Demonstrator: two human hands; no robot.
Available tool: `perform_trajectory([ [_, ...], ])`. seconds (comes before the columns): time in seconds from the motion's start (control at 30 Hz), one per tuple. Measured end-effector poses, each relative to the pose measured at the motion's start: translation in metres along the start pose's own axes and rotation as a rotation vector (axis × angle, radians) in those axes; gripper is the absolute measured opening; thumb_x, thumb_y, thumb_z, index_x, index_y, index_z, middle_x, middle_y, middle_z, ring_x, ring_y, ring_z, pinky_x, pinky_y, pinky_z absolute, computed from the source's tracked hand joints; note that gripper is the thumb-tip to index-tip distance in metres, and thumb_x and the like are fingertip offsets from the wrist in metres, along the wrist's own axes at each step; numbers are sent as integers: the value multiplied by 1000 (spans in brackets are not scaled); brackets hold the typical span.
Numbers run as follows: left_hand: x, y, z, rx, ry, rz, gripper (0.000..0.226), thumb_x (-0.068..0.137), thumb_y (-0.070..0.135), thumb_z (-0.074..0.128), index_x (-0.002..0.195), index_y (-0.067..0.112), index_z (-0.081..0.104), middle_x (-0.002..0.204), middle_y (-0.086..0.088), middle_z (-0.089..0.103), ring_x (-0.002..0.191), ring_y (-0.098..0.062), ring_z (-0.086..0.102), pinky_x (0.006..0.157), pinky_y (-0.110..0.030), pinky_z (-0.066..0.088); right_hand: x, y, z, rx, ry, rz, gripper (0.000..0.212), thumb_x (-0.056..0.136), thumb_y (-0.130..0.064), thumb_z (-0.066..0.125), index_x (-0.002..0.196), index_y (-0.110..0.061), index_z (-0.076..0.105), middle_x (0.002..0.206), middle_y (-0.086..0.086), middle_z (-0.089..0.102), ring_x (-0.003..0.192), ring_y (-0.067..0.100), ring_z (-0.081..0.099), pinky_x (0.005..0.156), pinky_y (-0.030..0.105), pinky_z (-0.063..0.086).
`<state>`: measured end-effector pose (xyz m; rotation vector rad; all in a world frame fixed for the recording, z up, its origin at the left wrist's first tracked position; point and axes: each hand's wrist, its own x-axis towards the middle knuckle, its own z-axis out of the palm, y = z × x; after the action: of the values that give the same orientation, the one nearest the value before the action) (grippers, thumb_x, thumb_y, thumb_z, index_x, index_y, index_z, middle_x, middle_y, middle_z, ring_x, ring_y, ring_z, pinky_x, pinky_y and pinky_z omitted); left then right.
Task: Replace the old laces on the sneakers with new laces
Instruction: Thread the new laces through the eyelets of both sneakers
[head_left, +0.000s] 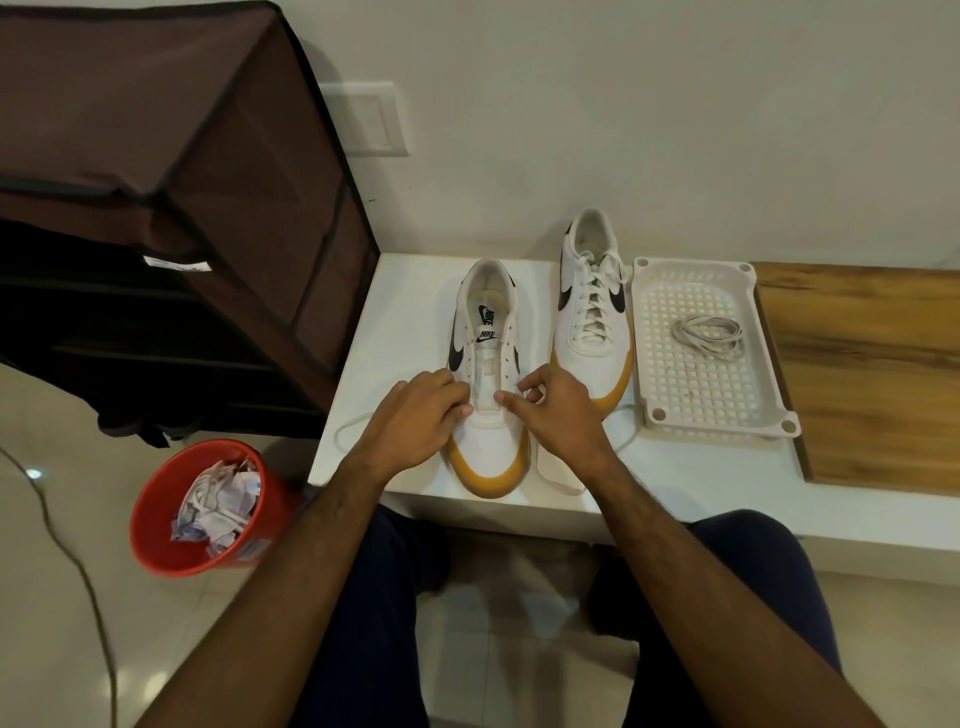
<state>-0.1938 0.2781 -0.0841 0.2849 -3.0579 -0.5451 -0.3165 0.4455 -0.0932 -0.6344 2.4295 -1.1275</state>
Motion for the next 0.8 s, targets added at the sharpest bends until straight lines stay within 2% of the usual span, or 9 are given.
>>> perform_trajectory([
  [0.17, -3, -7, -3, -182, 3, -100, 19, 100, 20, 54, 83, 11, 54, 82, 0, 56, 73, -18, 55, 69, -39, 52, 0, -1, 0, -40, -11, 21, 45, 85, -55, 74, 109, -19, 62, 102, -3, 64, 91, 12, 62, 81, 34, 56],
  [0.33, -8, -6, -9, -331, -18, -192, 25, 99, 17, 57, 75, 21, 49, 82, -3, 61, 75, -19, 58, 70, -34, 51, -1, -4, -1, -49, -16, 25, 42, 85, -55, 74, 107, -22, 60, 104, -3, 65, 91, 12, 62, 82, 35, 57],
  [0.4, -9, -8, -10, -384, -31, -212, 22, 101, 18, 56, 79, 17, 53, 88, -5, 65, 82, -21, 62, 74, -34, 52, -2, -4, -1, -48, -19, 23, 42, 85, -54, 74, 108, -21, 61, 103, -3, 65, 91, 12, 62, 82, 35, 57],
  [0.47, -11, -9, -13, -406, -38, -215, 20, 102, 23, 55, 85, 14, 58, 92, -1, 64, 86, -17, 63, 75, -27, 51, -1, -4, -3, -40, -39, 11, 42, 87, -52, 73, 109, -19, 63, 101, -4, 65, 90, 11, 61, 79, 31, 54],
  [0.57, -12, -10, -27, -380, 65, -189, 19, 103, 17, 51, 89, 14, 62, 91, 6, 54, 86, -10, 57, 76, -18, 41, 4, -2, -13, -8, -99, -26, 30, 95, -44, 67, 107, -16, 68, 98, -6, 66, 91, 9, 61, 76, 25, 46],
  [0.67, -9, -6, -52, -377, 260, -143, 27, 99, -1, 41, 96, 12, 65, 92, 9, 51, 86, -6, 54, 76, -11, 39, 10, 1, -28, 58, -95, -57, 19, 103, -27, 56, 106, -15, 72, 88, -8, 69, 81, 3, 64, 76, 22, 49],
  [0.77, 1, 1, -79, -324, 369, -37, 33, 93, -9, 37, 97, 9, 64, 95, 4, 51, 86, -7, 54, 78, -12, 41, 13, 6, -38, 39, -31, -89, 23, 104, -13, 51, 110, -18, 72, 88, -8, 71, 76, -2, 62, 67, 8, 44],
  [0.8, 5, 3, -88, -271, 389, 7, 36, 91, -13, 37, 96, 8, 65, 97, 2, 52, 87, -6, 53, 79, -12, 41, 15, 8, -39, 25, -19, -93, 25, 103, -10, 49, 111, -18, 72, 92, -7, 72, 80, 0, 64, 68, 9, 45],
])
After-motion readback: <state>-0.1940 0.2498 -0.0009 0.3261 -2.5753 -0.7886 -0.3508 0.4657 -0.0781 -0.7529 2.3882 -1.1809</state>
